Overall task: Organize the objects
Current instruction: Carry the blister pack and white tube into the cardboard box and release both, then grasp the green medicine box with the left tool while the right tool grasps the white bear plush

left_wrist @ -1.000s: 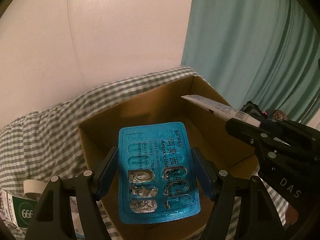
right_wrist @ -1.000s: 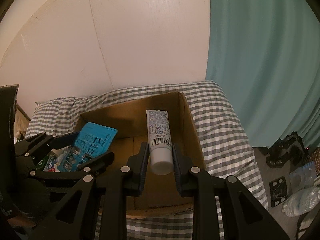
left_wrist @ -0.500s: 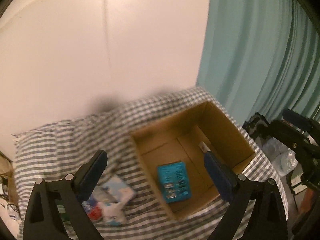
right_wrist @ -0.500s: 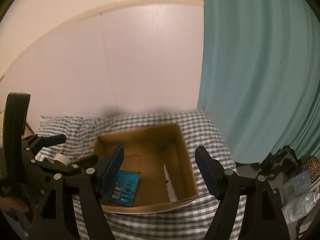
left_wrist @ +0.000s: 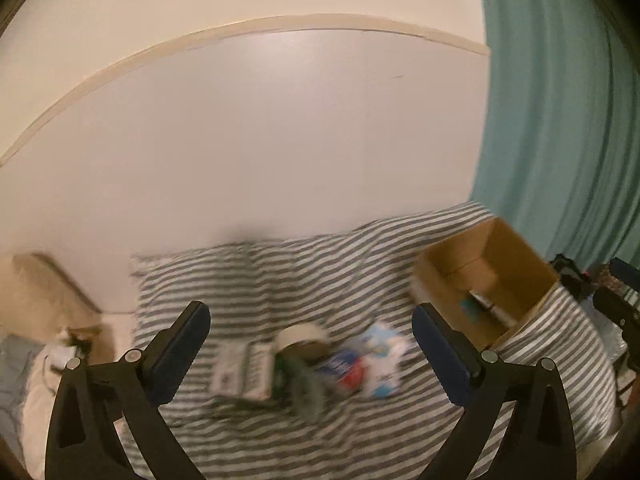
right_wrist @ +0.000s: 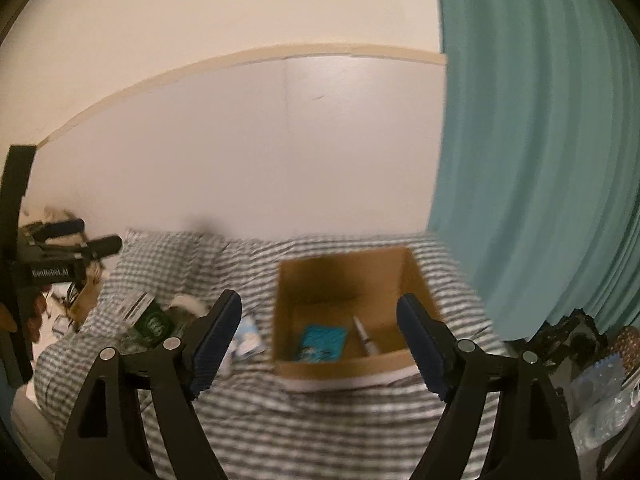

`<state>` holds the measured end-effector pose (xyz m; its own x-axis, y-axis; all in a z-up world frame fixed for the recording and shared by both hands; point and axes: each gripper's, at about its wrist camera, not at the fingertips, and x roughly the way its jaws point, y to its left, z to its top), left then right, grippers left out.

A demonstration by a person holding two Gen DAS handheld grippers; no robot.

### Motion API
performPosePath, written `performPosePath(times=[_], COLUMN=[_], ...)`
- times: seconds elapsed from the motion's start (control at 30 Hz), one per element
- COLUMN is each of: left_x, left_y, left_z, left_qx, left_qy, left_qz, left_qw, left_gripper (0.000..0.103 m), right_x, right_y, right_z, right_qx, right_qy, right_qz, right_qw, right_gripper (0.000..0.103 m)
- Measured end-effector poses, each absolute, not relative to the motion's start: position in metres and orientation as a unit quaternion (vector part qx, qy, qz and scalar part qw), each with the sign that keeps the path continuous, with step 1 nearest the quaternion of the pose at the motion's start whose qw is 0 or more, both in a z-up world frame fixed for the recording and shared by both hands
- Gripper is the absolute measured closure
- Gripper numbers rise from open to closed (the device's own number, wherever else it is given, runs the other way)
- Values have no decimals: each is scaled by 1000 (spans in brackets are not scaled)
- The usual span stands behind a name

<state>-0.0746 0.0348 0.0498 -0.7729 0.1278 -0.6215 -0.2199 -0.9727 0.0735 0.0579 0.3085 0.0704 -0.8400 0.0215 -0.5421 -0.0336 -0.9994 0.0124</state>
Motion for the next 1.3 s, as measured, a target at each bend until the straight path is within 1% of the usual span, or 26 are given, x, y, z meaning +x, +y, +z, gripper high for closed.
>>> performPosePath(times=[0.3, 0.47, 0.57, 0.77, 1.0, 1.2, 1.3], left_x=[-69, -78, -84, -105, -125, -136, -141], left_y=[-36, -57, -59, -51, -53, -48, -46], left_z=[-16, -66, -83, -110, -137, -147, -150], left_qx=[-360, -387, -394, -410, -431, -445, -447], left_qy=[41, 37, 38, 19, -26, -24, -18], left_qz=[931, 921, 917, 909, 899, 893, 892], left_qw=[43, 32, 42, 67, 71, 71, 65], left_gripper=[0, 0, 0, 0, 0, 0, 0], right_x=[27, 0, -14, -54, -88, -103, -103], right_y=[196, 165, 152, 149, 152, 152, 156], right_z=[7, -39, -64, -102, -129, -150, -156], right_qx=[-348, -386, -407, -453, -478, -495, -503], right_qy=[-44, -46, -52, -49, -49, -59, -52], right_qz=[935, 920, 911, 890, 876, 866, 862], right_qw=[-43, -42, -28, 5, 34, 43, 40], right_gripper=[23, 23, 23, 23, 23, 23, 23])
